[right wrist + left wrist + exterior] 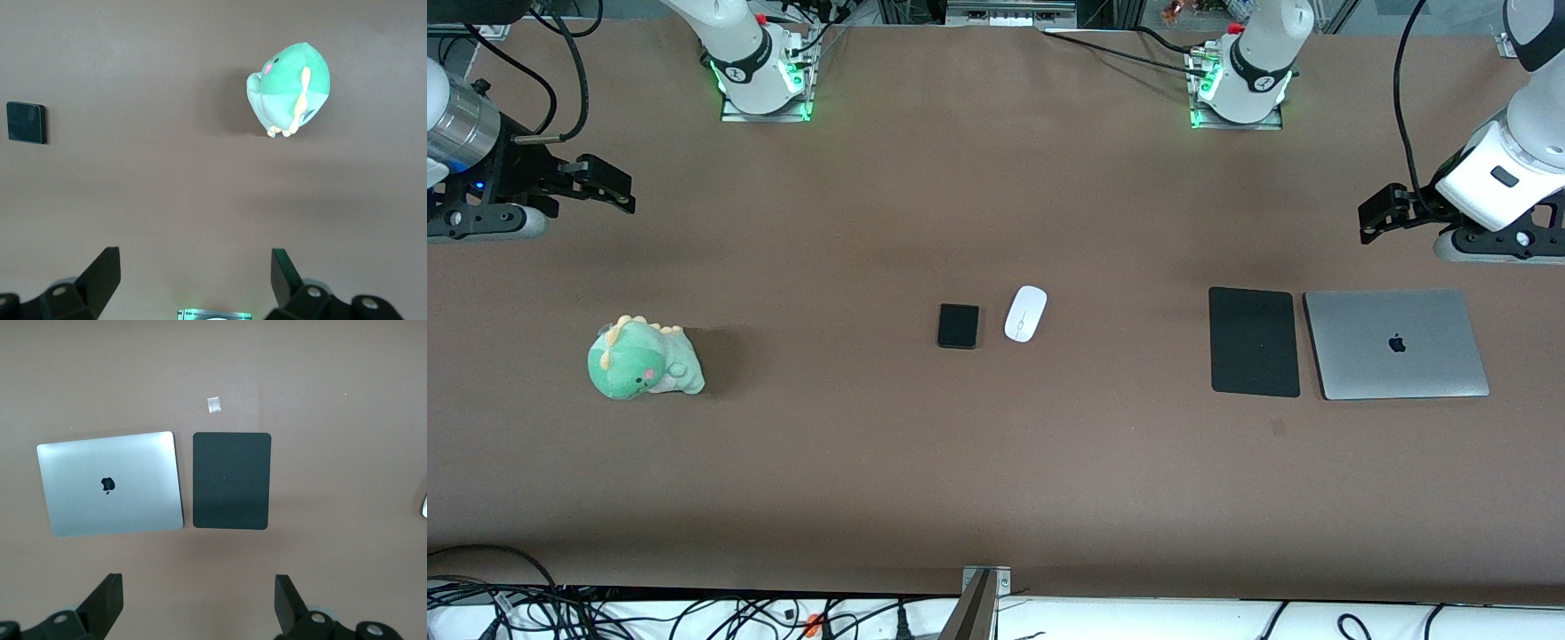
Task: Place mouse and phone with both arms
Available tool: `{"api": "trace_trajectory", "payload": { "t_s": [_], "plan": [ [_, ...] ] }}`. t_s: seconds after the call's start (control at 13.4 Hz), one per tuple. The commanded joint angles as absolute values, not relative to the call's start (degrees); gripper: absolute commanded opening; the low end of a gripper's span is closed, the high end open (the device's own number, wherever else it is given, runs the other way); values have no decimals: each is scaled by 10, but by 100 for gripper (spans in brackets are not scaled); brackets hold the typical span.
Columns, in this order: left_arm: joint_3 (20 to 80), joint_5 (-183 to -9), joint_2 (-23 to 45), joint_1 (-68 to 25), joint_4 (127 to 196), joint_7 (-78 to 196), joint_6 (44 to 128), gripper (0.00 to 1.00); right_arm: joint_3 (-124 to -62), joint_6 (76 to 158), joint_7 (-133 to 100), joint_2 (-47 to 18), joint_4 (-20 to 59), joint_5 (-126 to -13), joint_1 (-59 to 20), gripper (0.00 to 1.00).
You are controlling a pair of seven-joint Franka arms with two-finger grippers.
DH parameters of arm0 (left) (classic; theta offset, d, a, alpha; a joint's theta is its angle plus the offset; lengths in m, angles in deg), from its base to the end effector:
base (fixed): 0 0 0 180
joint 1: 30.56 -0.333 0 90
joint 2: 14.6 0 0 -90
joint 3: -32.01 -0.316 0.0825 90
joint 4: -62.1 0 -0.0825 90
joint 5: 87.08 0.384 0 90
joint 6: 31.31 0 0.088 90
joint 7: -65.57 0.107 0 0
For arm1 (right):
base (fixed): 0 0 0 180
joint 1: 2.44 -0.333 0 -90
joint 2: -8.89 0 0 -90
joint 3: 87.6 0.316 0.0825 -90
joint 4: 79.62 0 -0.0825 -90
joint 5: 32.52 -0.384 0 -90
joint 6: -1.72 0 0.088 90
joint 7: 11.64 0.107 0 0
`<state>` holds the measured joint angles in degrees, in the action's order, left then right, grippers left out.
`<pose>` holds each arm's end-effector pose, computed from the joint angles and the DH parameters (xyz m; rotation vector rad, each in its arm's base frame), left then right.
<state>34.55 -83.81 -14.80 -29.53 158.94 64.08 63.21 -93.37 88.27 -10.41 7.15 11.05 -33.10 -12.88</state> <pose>0.5556 -0.0290 0.5768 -3.0819 0.0645 0.0531 0.5538 0.0472 0.5973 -3.1343 -0.0941 0.1606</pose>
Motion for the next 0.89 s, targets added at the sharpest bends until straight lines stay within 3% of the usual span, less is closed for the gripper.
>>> {"api": "trace_trajectory", "payload": {
  "t_s": [0.0,0.6,0.82],
  "plan": [
    [345,-846,-140,-293,1576,648,621,100,-931,879,-113,75,110,-339,-122,100],
    [356,-846,-120,-292,1575,649,612,100,-931,880,-112,75,111,-340,-122,100],
    [388,-852,-111,-292,1576,650,613,100,-931,888,-110,72,118,-342,-122,100]
  ]
}}
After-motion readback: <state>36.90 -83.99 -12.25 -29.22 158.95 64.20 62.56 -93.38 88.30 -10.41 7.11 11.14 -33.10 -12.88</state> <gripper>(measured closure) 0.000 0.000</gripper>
